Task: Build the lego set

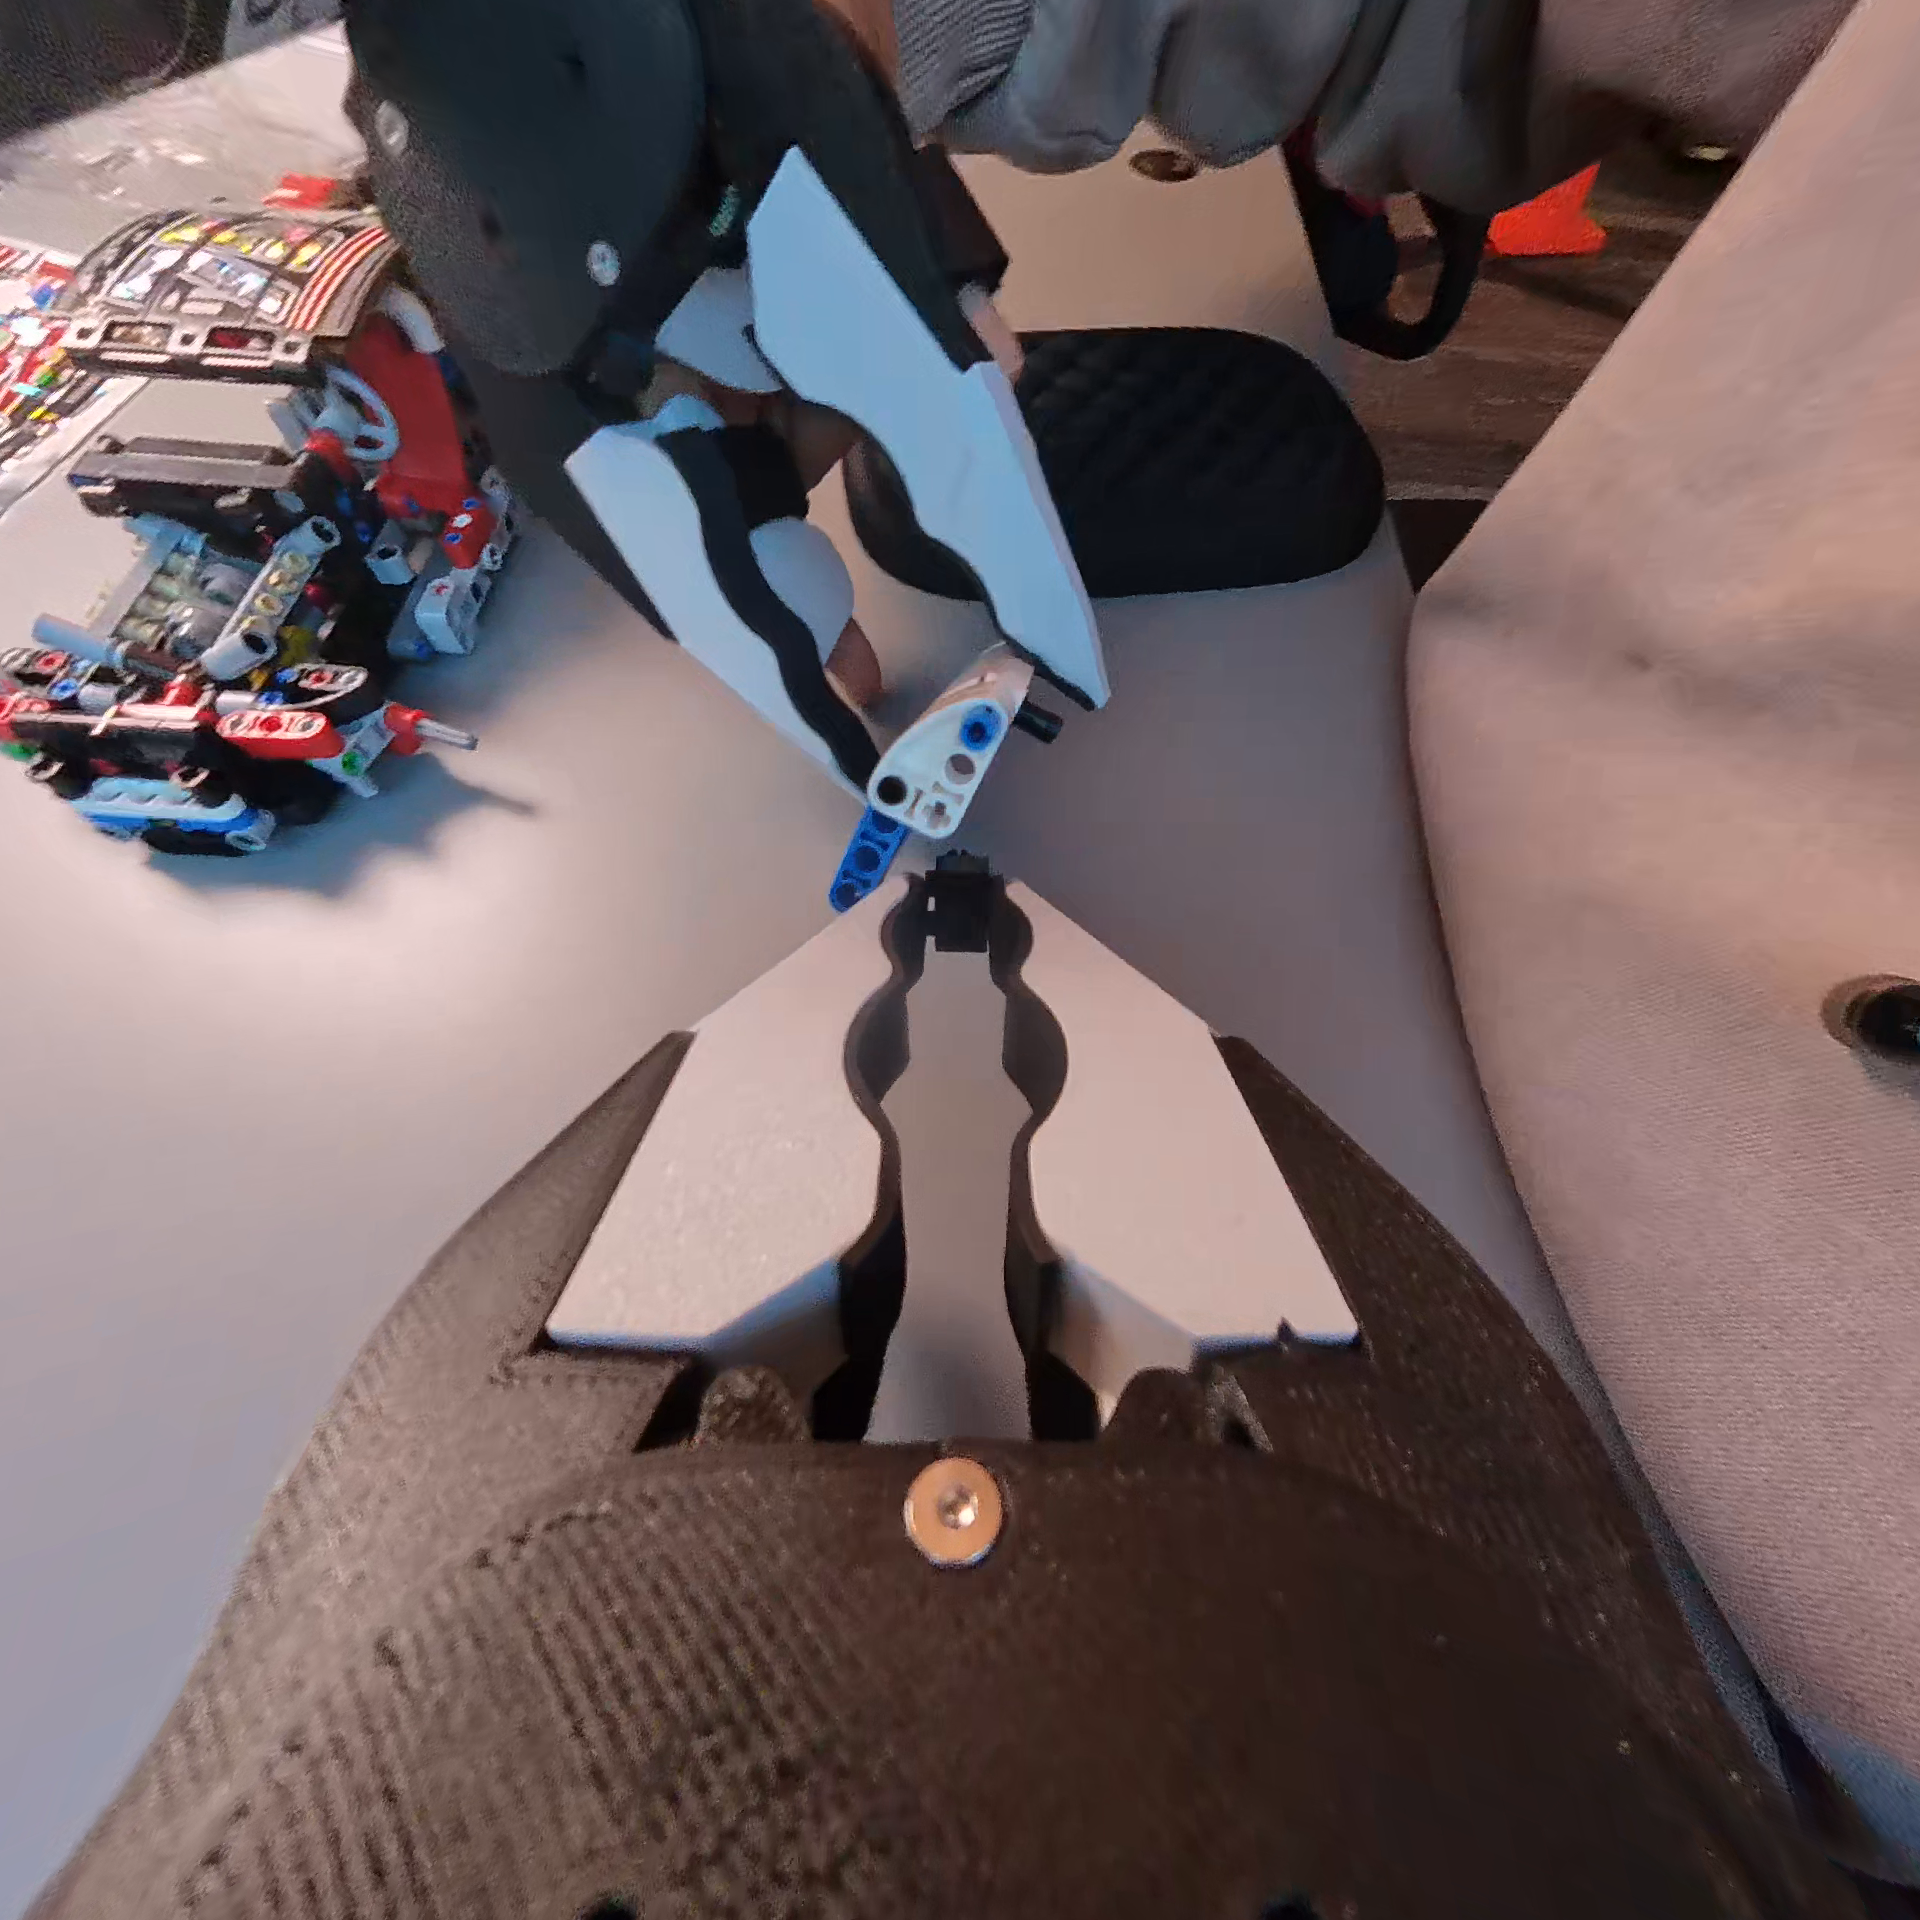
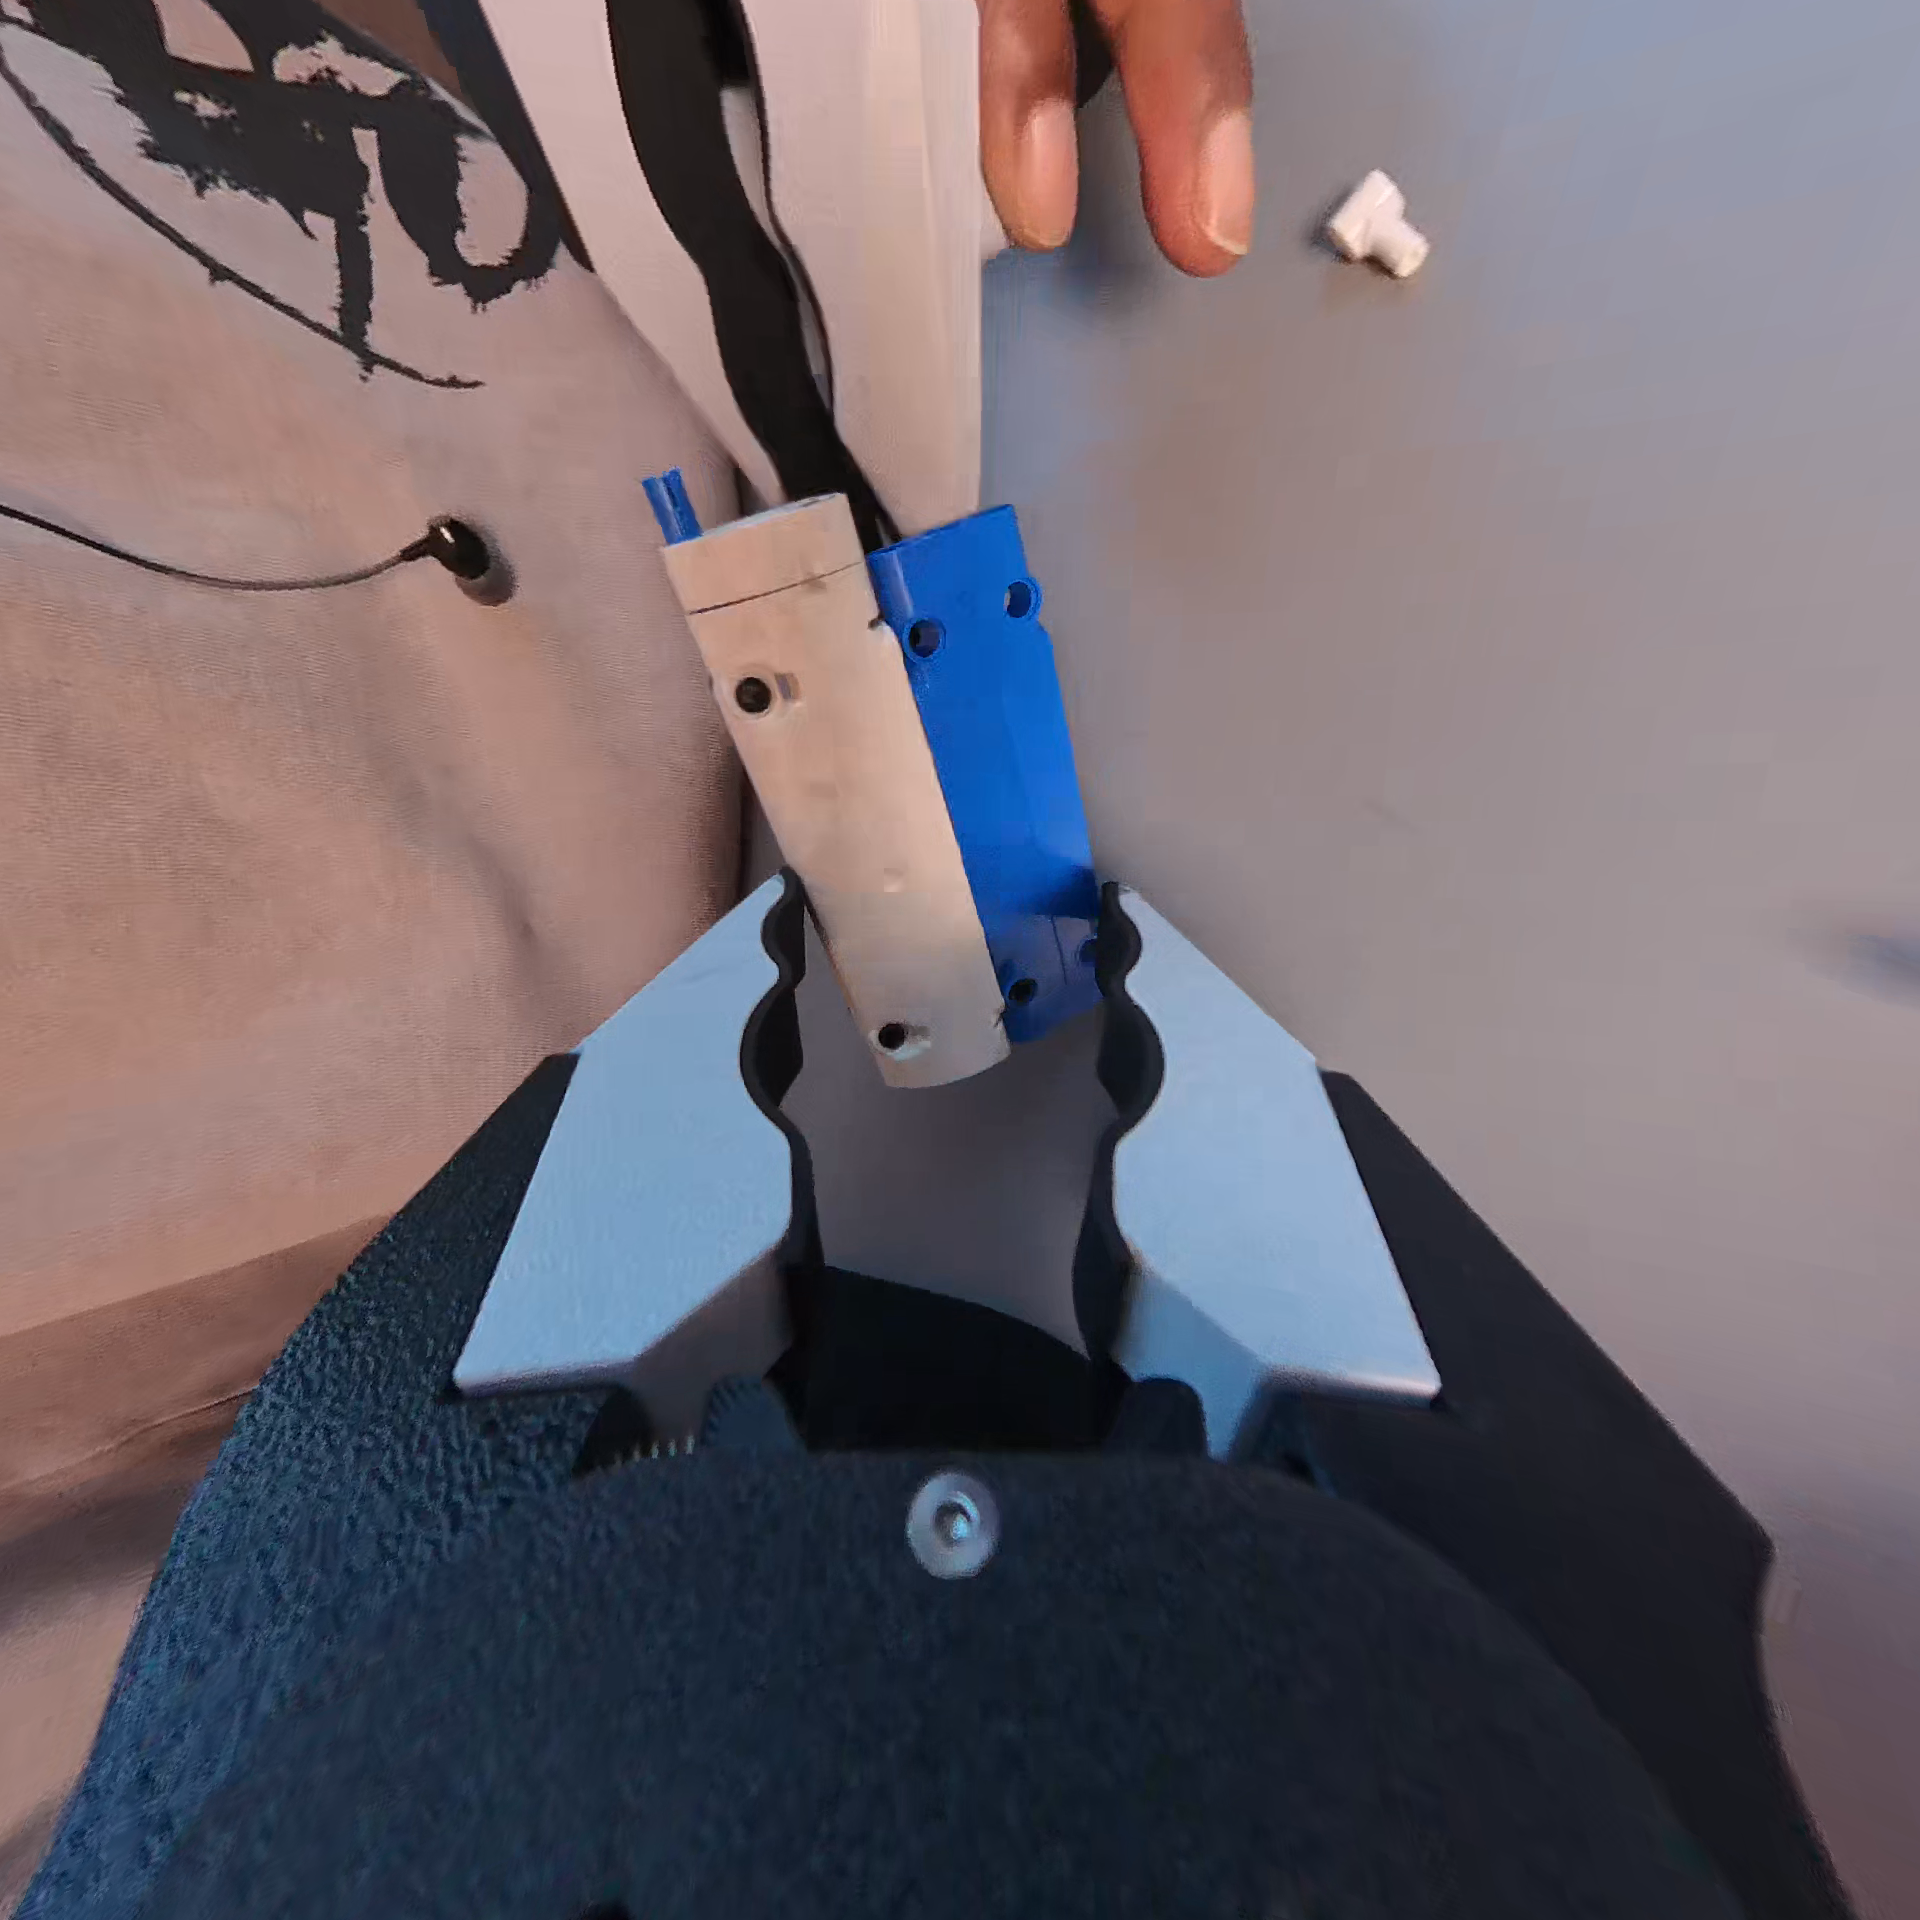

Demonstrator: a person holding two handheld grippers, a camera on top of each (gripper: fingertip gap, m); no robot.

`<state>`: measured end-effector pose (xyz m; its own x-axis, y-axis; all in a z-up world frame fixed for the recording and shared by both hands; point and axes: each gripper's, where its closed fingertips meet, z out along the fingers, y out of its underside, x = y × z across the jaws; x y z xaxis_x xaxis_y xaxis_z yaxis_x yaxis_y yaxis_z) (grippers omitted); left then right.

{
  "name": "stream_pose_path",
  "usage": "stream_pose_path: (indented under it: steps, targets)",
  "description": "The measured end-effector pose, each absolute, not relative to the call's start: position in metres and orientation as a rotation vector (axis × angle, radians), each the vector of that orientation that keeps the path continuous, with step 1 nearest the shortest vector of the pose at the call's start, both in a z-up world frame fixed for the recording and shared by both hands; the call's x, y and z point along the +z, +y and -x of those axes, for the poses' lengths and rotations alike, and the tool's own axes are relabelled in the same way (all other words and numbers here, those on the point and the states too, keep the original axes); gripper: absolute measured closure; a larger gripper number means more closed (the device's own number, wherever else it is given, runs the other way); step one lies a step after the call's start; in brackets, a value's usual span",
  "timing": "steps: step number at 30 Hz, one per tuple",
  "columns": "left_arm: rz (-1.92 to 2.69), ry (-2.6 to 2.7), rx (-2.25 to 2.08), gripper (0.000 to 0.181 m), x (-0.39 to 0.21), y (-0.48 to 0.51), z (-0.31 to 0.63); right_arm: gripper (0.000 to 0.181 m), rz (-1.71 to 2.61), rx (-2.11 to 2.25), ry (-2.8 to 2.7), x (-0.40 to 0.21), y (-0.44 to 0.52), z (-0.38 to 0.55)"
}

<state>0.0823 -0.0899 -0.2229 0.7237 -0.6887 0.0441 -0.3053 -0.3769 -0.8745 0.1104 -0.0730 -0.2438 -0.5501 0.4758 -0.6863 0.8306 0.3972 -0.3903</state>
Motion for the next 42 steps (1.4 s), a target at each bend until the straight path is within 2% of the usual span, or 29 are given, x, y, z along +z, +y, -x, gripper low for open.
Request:
stream_pose_path:
  steps: [9, 14, 18, 19, 27, 34, 39, 40, 42]
  targets:
    - [1.938, 0.881, -0.448, 0.172, -0.226, -0.090, -0.096, 0.127, -1.029, -1.039, 1.984, -0.242, -0.083, -0.103]
    - [1.959, 0.793, -0.456, 0.172, -0.224, -0.087, -0.084, 0.127, -1.011, -1.077, 2.123, -0.244, -0.074, -0.099]
    - [1.973, 0.748, -0.456, 0.173, -0.224, -0.087, -0.079, 0.129, -1.083, -1.023, 2.445, -0.253, -0.052, -0.084]
    - [1.973, 0.745, -0.455, 0.173, -0.223, -0.087, -0.079, 0.138, -1.062, -0.998, 2.494, -0.253, -0.051, -0.086]
    - [1.975, 0.700, -0.460, 0.172, -0.222, -0.085, -0.074, 0.166, -1.050, -0.765, 2.845, -0.267, -0.038, -0.073]
    - [1.966, 0.645, -0.467, 0.172, -0.219, -0.087, -0.066, 0.156, -0.963, -0.689, 2.953, -0.271, -0.049, -0.075]
    - [1.912, 0.559, -0.527, 0.173, -0.207, -0.087, -0.059, 0.163, -0.976, -0.767, 3.063, -0.265, -0.051, -0.078]
    - [1.899, 0.539, -0.540, 0.172, -0.204, -0.087, -0.057, 0.172, -1.026, -0.811, 3.085, -0.262, -0.047, -0.076]
    - [1.875, 0.499, -0.564, 0.172, -0.199, -0.087, -0.053, 0.173, -1.143, -1.056, 3.042, -0.245, -0.045, -0.074]
